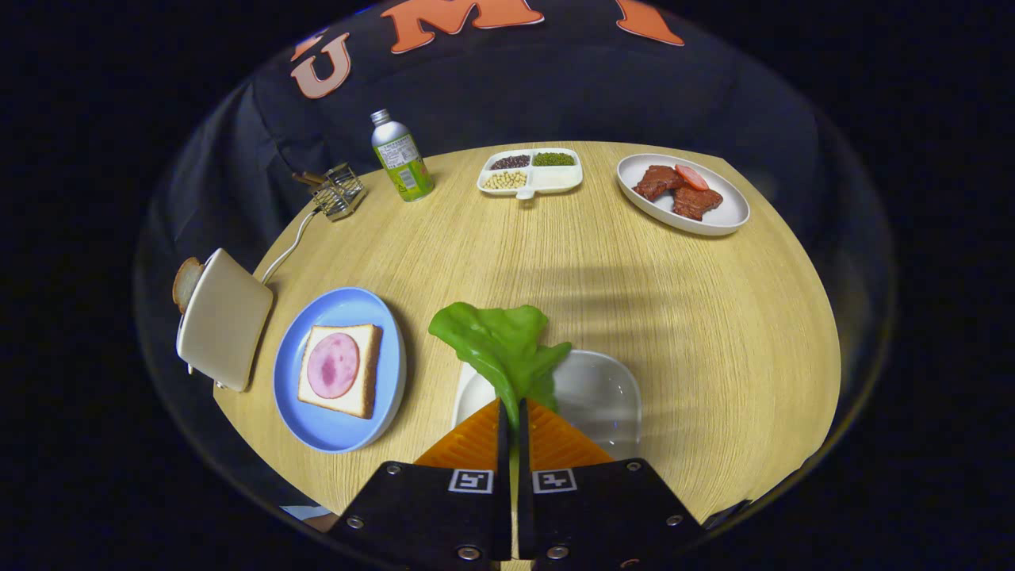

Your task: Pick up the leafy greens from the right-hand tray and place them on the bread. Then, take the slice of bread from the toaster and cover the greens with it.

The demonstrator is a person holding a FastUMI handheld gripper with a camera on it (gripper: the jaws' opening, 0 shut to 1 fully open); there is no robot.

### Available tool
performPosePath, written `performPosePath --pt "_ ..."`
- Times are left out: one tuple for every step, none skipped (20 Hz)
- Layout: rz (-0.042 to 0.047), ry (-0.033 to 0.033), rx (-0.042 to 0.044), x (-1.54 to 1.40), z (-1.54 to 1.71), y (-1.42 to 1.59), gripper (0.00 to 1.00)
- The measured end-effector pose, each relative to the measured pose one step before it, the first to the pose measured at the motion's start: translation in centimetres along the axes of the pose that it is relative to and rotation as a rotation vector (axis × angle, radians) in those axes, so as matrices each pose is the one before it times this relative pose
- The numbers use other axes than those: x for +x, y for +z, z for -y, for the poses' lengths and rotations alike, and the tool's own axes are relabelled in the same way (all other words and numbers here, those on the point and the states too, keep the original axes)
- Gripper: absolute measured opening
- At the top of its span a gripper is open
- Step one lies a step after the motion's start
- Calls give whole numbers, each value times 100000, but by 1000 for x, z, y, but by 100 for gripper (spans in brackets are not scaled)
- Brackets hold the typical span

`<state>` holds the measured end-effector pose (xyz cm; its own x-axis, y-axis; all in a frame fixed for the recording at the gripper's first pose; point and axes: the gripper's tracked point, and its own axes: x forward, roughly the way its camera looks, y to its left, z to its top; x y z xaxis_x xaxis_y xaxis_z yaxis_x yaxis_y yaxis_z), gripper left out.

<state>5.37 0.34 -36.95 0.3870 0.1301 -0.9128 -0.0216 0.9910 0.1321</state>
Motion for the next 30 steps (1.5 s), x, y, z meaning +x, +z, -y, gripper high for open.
performPosePath --pt "1176 1096 -1054 -431 -814 390 4" --pt "1161 1449 -913 -435 -871 411 4" --pt "1103 1296 -999 -222 -821 413 4" --pt "841 1700 -1027 -293 -946 309 4" --pt "649 1965 -594 -224 -1041 240 4" --pt "668 1978 -457 -170 -1092 251 4" --pt "789 1771 -536 -32 -948 271 4" --pt "440 916 -1060 130 -815 208 4" --pt "588 441 -1200 232 -740 175 4" --pt "251 266 -1419 296 -683 204 4" --pt "-833 296 -644 533 -665 55 4" --pt "-955 947 -159 455 -894 -66 4" --pt "-660 1220 -639 489 -932 97 4" --pt "-173 578 -1237 534 -806 206 4" --pt "-434 60 -1426 523 -607 111 4" --pt "-907 -290 -871 680 -495 60 4" --pt "-1195 -528 -281 713 -322 -52 4" --pt "-612 -673 -342 475 -374 -39 4" --pt "-131 -995 -560 635 -177 251 5" --pt "-898 -163 -556 585 -275 -64 5" --pt "-1024 930 -187 510 -656 -106 5" --pt "-1262 1347 -148 361 -721 -105 5" --pt "-1183 916 -457 122 -551 -137 5" --pt "-1095 466 -990 217 -467 -223 7" --pt "-614 288 -1304 53 -427 -151 7" --pt "-654 35 -1247 251 -358 -154 10" --pt "-745 259 -1039 143 -447 -123 11" --pt "-657 108 -765 133 -225 -190 13" --pt "-532 124 -648 101 -172 -71 15" --pt "-448 155 -357 -31 -95 -67 17"
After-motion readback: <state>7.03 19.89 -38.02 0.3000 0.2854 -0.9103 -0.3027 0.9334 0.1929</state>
